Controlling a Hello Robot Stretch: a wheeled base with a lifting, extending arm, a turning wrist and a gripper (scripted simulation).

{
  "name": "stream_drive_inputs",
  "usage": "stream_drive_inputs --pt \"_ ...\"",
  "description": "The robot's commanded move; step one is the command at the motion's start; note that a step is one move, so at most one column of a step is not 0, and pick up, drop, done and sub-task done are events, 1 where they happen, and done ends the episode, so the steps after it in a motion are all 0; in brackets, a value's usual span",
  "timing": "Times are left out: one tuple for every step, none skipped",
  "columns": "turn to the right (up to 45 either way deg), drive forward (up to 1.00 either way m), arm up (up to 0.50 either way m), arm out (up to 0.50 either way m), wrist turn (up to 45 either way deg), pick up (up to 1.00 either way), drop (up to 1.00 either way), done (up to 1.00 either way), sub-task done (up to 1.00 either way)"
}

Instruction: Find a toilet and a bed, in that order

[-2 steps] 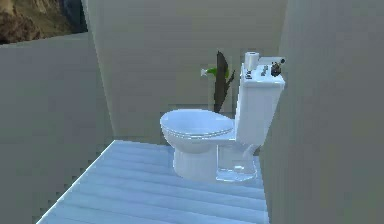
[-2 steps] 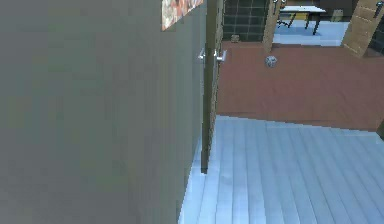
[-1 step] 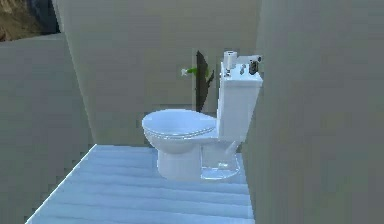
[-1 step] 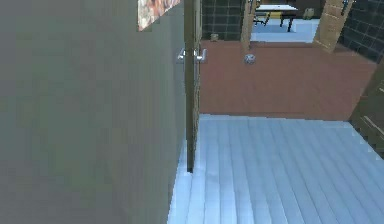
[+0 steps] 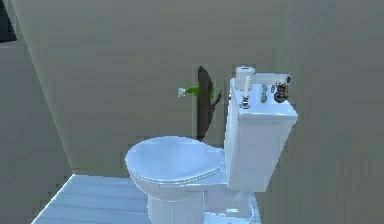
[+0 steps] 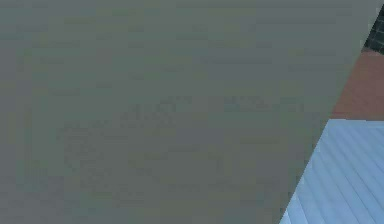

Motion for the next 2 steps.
stream_drive_inputs --pt "0.0 0.00 0.00 0.00 0.0 0.00 0.00 0.00 1.00" --pt "-45.0 0.00 0.00 0.00 0.0 0.00 0.00 0.00 0.00"
